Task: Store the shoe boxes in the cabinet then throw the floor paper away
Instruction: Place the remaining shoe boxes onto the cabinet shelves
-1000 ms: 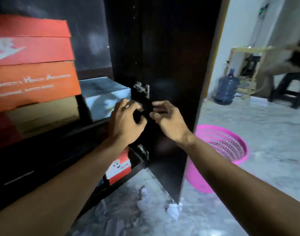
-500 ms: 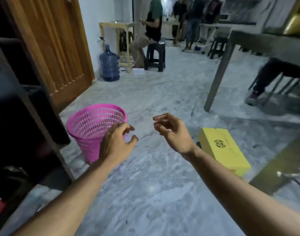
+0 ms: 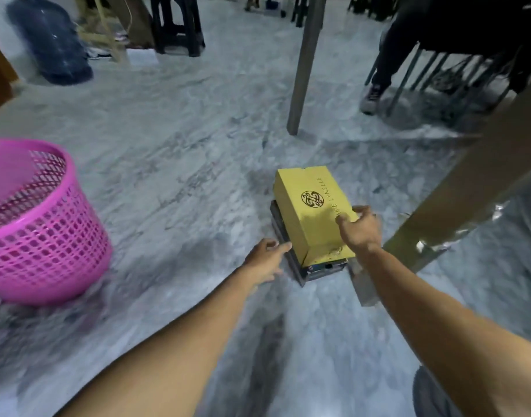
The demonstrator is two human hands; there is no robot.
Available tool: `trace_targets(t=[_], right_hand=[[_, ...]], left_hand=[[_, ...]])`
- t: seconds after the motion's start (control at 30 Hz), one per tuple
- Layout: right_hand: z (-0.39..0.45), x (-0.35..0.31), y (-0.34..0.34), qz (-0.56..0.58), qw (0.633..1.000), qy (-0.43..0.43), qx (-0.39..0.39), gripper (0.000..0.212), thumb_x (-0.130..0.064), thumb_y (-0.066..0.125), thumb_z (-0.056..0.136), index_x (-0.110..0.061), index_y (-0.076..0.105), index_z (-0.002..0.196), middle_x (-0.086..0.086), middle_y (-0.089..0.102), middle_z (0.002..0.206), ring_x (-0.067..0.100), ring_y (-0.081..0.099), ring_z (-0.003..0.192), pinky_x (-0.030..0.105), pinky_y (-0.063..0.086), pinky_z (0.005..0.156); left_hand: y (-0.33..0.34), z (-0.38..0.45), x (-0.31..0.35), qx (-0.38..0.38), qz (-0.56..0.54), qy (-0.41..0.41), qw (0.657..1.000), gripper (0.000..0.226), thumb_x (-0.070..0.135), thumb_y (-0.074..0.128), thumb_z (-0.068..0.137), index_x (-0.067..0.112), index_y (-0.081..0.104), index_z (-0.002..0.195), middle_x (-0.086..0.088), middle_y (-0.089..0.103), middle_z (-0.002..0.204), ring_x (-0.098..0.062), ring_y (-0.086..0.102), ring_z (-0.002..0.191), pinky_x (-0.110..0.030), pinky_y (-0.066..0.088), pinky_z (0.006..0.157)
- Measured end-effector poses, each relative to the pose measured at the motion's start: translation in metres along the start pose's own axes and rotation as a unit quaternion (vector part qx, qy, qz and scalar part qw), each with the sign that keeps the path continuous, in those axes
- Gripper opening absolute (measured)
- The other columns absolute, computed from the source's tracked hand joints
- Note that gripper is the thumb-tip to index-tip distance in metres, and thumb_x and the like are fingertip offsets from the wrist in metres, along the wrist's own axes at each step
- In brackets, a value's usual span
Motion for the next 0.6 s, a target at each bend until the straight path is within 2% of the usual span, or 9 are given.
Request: trace_targets(t=[0.07,0.13,0.23,0.3,0.37,0.43,0.5,0.6], right_hand=[[0.016,0.022,0.008,-0.017,0.999,0.035,-0.016,0.075,-0.038,0.070,0.091,-0.007,0.039,0.152,0.019,0.038,0.154,0.041,0.045,0.140,0.045,0.038,0.118],[0.023,0.041,0.018,-0.001,0.998,0.055,-0.028,0.092,-0.044,0.071,0.084,-0.008,0.028,0.158,0.018,0.036,0.158,0.041,0.040,0.145,0.050,0.038,0.119],[0.015,0.060,0.025,-0.040,0.998,0.049,-0.014,0.098,-0.050,0.072,0.085,-0.013,0.021,0.160,0.017,0.035,0.156,0.041,0.036,0.146,0.053,0.038,0.116],[0.001,0.068,0.029,-0.050,0.997,0.053,-0.008,0.097,-0.056,0.073,0.085,-0.015,0.026,0.159,0.018,0.037,0.152,0.040,0.037,0.144,0.053,0.038,0.115],[-0.016,0.077,0.037,-0.030,0.998,0.059,-0.005,0.086,-0.059,0.074,0.083,-0.015,0.041,0.149,0.018,0.044,0.142,0.039,0.044,0.136,0.050,0.042,0.112],[-0.034,0.083,0.043,0.013,0.998,0.054,0.022,0.068,-0.055,0.077,0.082,-0.012,0.053,0.129,0.010,0.053,0.121,0.036,0.050,0.126,0.044,0.046,0.103],[-0.046,0.091,0.047,0.063,0.995,0.059,0.043,0.055,-0.055,0.077,0.081,-0.011,0.056,0.106,0.000,0.054,0.099,0.031,0.055,0.112,0.042,0.050,0.091],[-0.049,0.099,0.051,0.171,0.977,0.122,0.020,0.053,-0.064,0.072,0.082,-0.015,0.053,0.089,0.004,0.062,0.098,0.023,0.062,0.092,0.040,0.048,0.075]], left_hand=[[0.026,0.015,-0.006,-0.016,-0.033,-0.018,0.999,0.065,0.056,0.058,0.098,0.023,0.041,0.151,-0.005,0.048,0.154,-0.025,0.065,0.113,-0.035,0.055,0.087],[0.040,0.029,-0.012,-0.023,-0.041,-0.022,0.999,0.077,0.064,0.057,0.094,0.026,0.033,0.157,-0.001,0.042,0.159,-0.027,0.057,0.130,-0.039,0.054,0.100],[0.046,0.045,-0.017,-0.019,-0.050,-0.015,0.998,0.099,0.081,0.057,0.079,0.034,0.024,0.160,0.002,0.038,0.163,-0.029,0.054,0.134,-0.046,0.048,0.111],[0.042,0.055,-0.016,0.014,-0.078,0.013,0.997,0.089,0.081,0.058,0.081,0.033,0.035,0.152,0.002,0.046,0.155,-0.026,0.053,0.130,-0.045,0.046,0.107],[0.033,0.063,-0.021,0.053,-0.127,0.019,0.990,0.073,0.077,0.061,0.082,0.032,0.043,0.136,0.002,0.050,0.139,-0.025,0.052,0.119,-0.046,0.047,0.100],[0.027,0.066,-0.030,0.071,-0.175,0.006,0.982,0.066,0.072,0.067,0.083,0.029,0.044,0.127,0.002,0.051,0.126,-0.025,0.055,0.111,-0.053,0.052,0.098],[0.019,0.063,-0.041,0.080,-0.206,0.007,0.975,0.061,0.059,0.072,0.087,0.022,0.043,0.126,0.002,0.056,0.116,-0.020,0.062,0.098,-0.054,0.057,0.097],[0.008,0.043,-0.058,0.067,-0.217,0.017,0.974,0.050,0.048,0.074,0.089,0.024,0.048,0.125,0.000,0.062,0.119,-0.020,0.066,0.102,-0.044,0.057,0.089]])
Point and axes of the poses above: each hand's wrist, its own z-axis towards the middle knuckle, its own y-axis out of the palm, x = y × z, the point moved 7 cm from there along z, towards the middle knuckle
